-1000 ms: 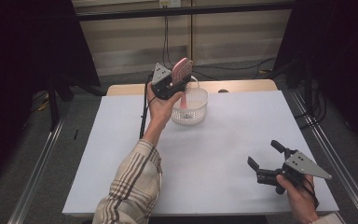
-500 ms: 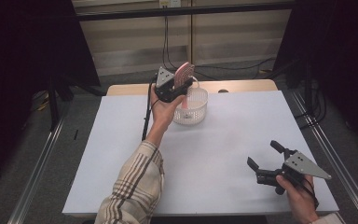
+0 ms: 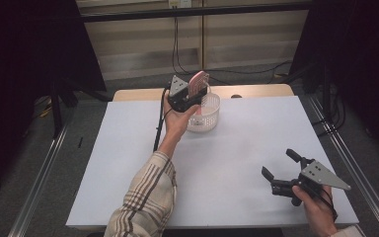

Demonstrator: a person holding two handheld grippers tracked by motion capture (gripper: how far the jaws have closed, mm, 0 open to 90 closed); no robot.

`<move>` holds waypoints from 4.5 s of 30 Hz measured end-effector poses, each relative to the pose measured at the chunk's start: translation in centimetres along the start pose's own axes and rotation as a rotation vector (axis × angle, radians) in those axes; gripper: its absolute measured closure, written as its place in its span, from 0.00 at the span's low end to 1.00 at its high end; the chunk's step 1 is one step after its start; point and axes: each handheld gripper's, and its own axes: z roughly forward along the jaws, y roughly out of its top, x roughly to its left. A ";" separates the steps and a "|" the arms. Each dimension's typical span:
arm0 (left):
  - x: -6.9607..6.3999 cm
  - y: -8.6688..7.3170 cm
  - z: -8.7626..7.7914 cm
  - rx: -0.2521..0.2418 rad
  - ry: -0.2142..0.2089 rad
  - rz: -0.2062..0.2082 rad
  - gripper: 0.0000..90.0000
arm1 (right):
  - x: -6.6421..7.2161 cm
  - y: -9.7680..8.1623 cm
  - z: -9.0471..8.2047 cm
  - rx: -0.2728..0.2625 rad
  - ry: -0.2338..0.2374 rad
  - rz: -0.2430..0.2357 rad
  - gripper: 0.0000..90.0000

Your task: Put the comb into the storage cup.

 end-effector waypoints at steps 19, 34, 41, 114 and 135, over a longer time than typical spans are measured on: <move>1.4 -0.7 -0.9 0.043 0.023 0.037 0.67 | 0.1 -0.1 0.1 0.011 0.009 -0.010 0.00; 2.9 -0.5 -2.1 0.053 0.065 0.024 0.64 | 0.1 -0.2 0.2 0.014 0.017 -0.011 0.00; 3.7 -0.6 -2.6 0.060 0.086 0.023 0.61 | 0.2 -0.2 0.2 0.016 0.018 -0.011 0.00; 6.8 -1.2 -2.3 0.094 0.164 -0.042 0.09 | 0.3 -0.4 0.4 0.031 0.031 -0.008 0.00; 6.8 -0.5 -4.1 0.075 0.140 -0.007 0.01 | 0.3 -0.4 0.5 0.034 0.027 -0.009 0.00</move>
